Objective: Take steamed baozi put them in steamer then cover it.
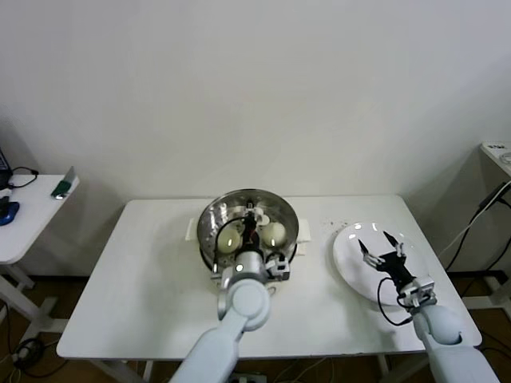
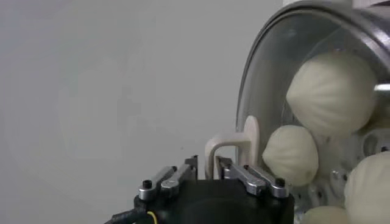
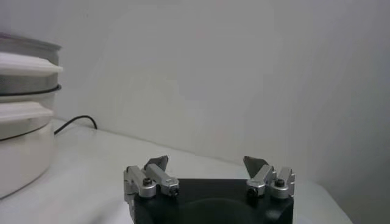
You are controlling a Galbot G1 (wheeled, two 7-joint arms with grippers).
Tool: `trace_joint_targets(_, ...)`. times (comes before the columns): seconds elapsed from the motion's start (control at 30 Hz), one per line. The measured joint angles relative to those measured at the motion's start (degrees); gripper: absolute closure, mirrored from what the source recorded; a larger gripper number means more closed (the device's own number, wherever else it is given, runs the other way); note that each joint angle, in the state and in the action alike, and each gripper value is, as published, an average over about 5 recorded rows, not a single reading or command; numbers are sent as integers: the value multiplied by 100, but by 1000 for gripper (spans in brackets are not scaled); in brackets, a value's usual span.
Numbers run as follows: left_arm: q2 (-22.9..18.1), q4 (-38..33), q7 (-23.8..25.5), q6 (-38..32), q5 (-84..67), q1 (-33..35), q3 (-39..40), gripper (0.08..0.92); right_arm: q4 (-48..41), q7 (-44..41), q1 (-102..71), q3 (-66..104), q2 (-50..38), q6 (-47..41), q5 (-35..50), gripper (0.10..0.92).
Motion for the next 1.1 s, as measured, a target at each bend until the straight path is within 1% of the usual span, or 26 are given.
trace_joint_targets(0.33, 326, -536, 193, -48, -148, 217, -37, 416, 131, 60, -48, 33, -45, -375, -93, 203)
trace_joint_targets(0.47, 472, -865, 203, -62, -263, 421, -92, 295, 173, 82, -38, 59, -45, -499, -114, 203)
trace_joint_targets(0.6, 597, -1255, 186, -102, -373, 701, -195, 203, 233, 121, -40, 73, -47, -591, -97, 203)
trace_joint_targets(0.67, 660, -1469, 142, -135, -454, 861, -276, 184, 265, 136, -50, 79, -51, -615, -86, 203)
trace_joint_targets(0.83, 839, -2005, -123, -259, -795, 1280, -562, 177, 347, 146, -92, 101, -63, -636, -63, 203)
trace_joint_targets(0.97, 1010, -2337, -500, -423, -1265, 1630, -899, 177, 414, 147, -139, 110, -57, -643, -61, 203)
trace_joint_targets(1.1, 1101, -2516, -988, -712, -2066, 1988, -1384, 177, 480, 147, -186, 117, -32, -643, -77, 203)
